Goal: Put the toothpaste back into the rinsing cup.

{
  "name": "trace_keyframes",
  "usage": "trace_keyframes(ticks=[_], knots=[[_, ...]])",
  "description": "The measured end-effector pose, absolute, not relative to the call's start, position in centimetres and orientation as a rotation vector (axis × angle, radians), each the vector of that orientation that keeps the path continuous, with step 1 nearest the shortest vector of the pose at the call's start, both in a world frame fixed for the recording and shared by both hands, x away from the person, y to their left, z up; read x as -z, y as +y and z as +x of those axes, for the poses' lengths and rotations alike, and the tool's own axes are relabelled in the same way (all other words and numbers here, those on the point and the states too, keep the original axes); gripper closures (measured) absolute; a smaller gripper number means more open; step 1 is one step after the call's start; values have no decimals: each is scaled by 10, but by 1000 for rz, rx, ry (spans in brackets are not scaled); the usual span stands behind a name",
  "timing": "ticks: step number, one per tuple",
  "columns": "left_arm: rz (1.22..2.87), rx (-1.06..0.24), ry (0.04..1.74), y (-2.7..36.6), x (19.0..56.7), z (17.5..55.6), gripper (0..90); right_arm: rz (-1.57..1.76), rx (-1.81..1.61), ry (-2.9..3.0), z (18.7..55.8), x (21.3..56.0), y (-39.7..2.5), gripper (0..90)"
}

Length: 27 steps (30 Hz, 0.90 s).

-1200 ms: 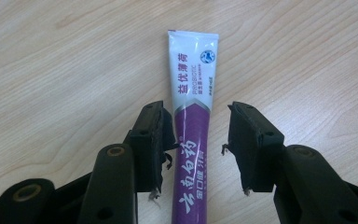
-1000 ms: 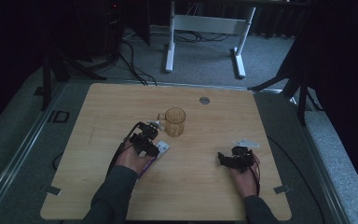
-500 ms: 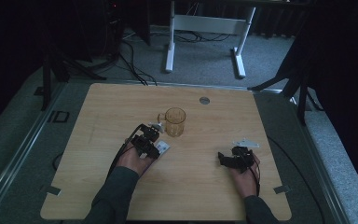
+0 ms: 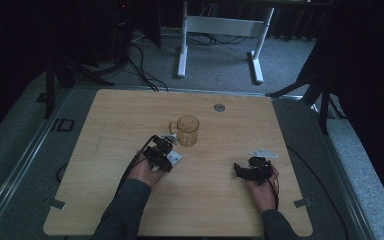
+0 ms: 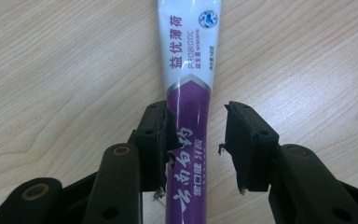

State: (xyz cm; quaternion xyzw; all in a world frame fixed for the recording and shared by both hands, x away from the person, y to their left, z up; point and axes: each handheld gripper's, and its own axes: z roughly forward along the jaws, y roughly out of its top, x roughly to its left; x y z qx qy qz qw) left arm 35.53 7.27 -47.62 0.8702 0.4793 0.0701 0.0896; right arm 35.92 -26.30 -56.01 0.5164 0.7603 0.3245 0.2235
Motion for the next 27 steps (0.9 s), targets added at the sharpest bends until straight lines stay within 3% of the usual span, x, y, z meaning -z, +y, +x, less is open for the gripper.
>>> trace_keyframes(ticks=[19,27], knots=[[2626,-173,1459,71,495,362,651,1425,-895,2100,359,560,-263,160],[2638,-159,1473,72,503,363,636,1424,-895,2101,359,560,-263,160]])
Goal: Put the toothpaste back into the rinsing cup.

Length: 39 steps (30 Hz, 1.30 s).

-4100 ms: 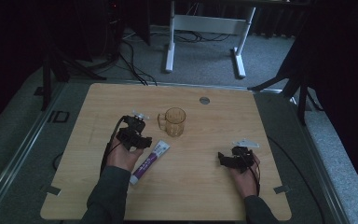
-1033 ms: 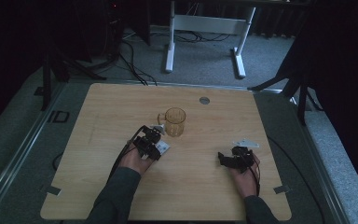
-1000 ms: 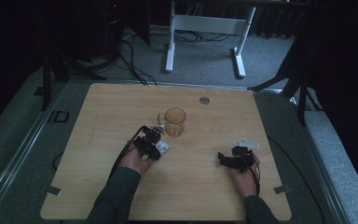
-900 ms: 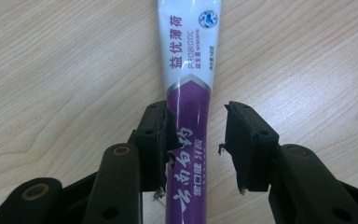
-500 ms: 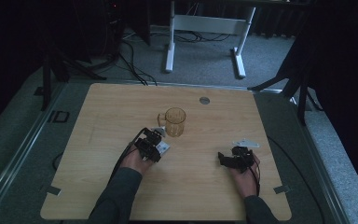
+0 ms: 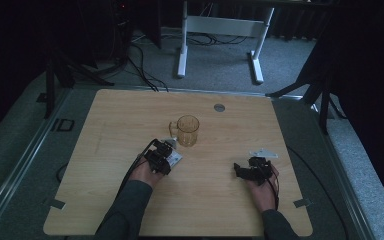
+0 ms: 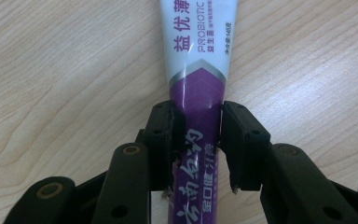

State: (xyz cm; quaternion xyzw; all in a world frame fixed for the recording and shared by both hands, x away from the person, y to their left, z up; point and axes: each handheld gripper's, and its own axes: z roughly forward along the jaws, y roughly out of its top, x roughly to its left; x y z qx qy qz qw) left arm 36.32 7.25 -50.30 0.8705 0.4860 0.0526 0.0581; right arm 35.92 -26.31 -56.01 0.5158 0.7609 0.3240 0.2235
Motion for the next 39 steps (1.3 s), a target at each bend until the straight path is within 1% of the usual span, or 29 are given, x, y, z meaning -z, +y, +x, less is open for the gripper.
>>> trace_keyframes(ticks=[8,18,26,29,39], knots=[[2631,-117,1496,74,513,369,606,1424,-895,2100,359,560,-263,161],[2616,-65,1515,76,518,372,620,1424,-894,2101,359,560,-263,160],[2605,-56,1506,79,515,372,676,1424,-894,2101,359,560,-263,160],[2571,-11,1515,85,514,373,693,1424,-894,2101,359,560,-263,160],[2492,34,1530,104,508,371,710,1425,-895,2100,359,560,-263,160]])
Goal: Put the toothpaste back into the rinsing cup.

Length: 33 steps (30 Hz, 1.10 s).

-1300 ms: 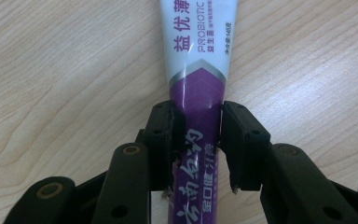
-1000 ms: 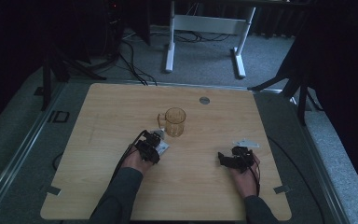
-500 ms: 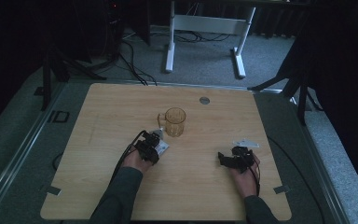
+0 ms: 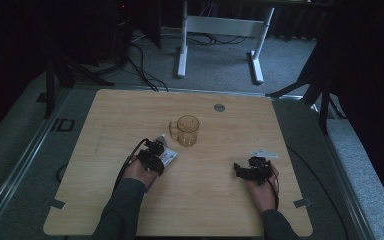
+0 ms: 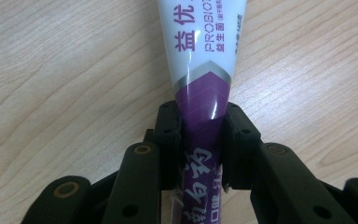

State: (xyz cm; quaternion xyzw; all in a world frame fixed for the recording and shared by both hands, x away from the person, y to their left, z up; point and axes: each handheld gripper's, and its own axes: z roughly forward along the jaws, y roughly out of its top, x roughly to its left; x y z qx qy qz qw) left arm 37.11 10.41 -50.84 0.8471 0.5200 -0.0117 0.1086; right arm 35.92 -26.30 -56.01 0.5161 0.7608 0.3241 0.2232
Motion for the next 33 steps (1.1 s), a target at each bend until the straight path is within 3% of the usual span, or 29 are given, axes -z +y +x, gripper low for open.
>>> trace_keyframes(ticks=[33], knots=[[2264,-139,1514,118,461,367,716,1426,-895,2099,359,560,-263,160]])
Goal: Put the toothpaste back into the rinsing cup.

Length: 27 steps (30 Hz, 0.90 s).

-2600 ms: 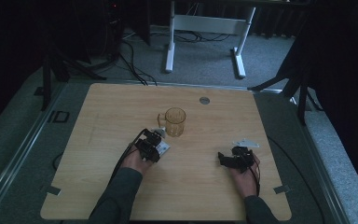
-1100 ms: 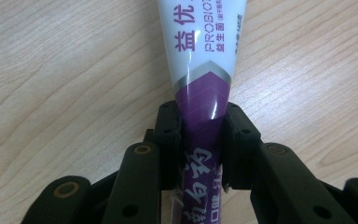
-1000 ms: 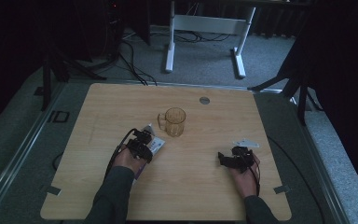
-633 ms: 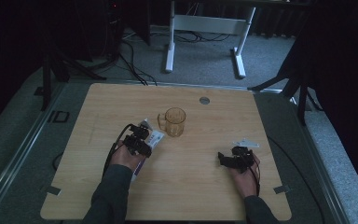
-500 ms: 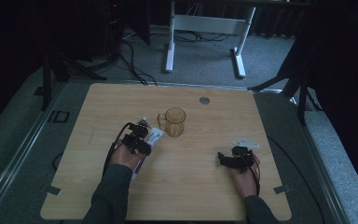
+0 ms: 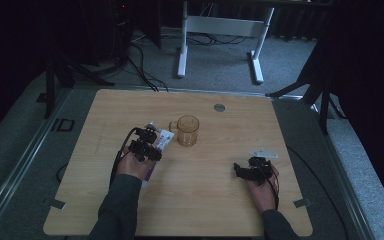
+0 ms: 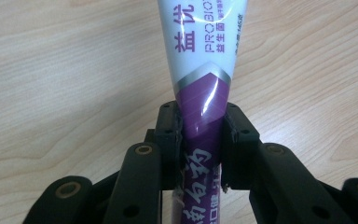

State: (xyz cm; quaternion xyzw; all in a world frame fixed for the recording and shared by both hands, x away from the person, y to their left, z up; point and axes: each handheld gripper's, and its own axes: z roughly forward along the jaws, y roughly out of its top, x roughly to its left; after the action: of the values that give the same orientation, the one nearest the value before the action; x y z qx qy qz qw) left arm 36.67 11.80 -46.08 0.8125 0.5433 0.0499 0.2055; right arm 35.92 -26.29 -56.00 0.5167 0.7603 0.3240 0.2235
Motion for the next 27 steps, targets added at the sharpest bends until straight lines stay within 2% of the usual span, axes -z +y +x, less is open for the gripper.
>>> trace_keyframes(ticks=[16,27], knots=[[2178,-252,1489,119,451,365,717,1427,-895,2098,359,560,-263,160],[2155,-263,1447,118,447,366,716,1428,-895,2099,359,560,-263,161]])
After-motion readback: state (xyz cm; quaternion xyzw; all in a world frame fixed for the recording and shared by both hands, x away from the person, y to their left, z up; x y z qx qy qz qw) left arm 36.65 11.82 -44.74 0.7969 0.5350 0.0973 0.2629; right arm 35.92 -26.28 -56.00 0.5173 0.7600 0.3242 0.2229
